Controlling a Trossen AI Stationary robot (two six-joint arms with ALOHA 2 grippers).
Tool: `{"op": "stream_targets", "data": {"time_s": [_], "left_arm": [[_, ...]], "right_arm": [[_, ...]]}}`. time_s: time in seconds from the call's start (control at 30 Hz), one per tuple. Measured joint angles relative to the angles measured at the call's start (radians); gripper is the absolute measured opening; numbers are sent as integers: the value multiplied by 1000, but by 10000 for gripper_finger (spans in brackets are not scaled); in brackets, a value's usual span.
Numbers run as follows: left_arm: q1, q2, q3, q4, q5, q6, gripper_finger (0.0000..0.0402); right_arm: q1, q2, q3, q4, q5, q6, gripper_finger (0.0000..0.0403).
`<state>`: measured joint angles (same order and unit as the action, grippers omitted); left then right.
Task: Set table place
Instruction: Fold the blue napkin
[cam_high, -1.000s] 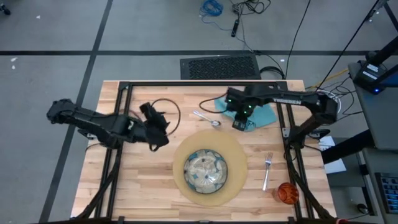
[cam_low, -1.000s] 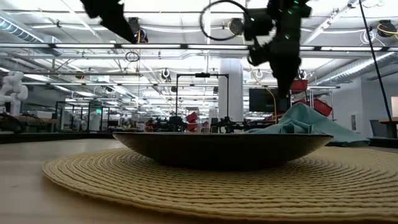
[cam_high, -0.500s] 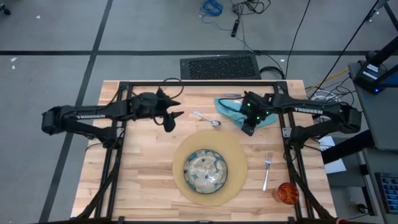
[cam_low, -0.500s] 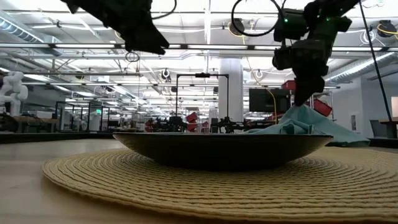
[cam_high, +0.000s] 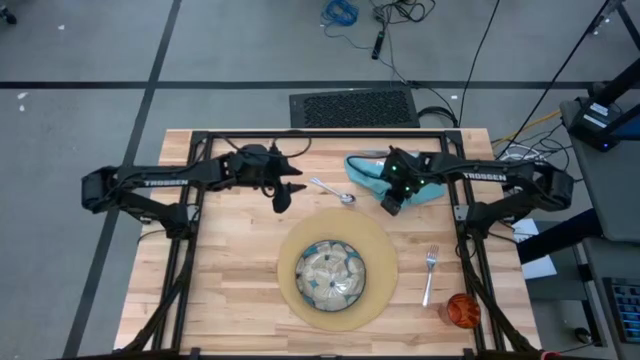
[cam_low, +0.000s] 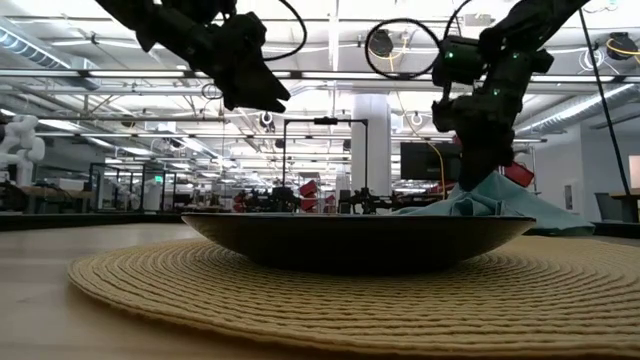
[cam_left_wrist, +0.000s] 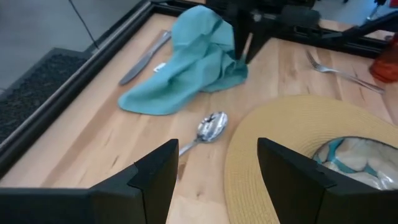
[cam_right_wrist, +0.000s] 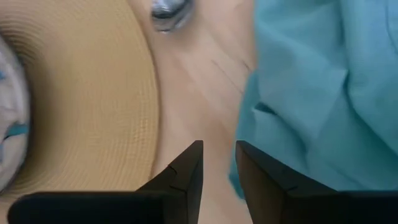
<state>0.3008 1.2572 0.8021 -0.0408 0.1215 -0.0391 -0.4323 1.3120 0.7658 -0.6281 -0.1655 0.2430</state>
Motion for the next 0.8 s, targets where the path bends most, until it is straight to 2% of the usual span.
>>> {"op": "stream_targets", "data": {"time_s": [0.5,0.57,0.63,0.7,0.8], "left_arm": [[-9,2,0,-3,62,-6,202],[-15,2,0,-7,63,-6,202],[-18,2,0,-7,63,-6,202],[-20,2,0,-7,63,-2,202],[-22,2,0,-6,63,2,202]], "right_arm": [[-79,144,0,51,9,-11,79],[-81,137,0,51,-22,-8,50],[-86,118,0,55,-116,-19,15],[-88,95,2,53,-192,-10,13],[-83,54,2,9,-153,12,32]]}}
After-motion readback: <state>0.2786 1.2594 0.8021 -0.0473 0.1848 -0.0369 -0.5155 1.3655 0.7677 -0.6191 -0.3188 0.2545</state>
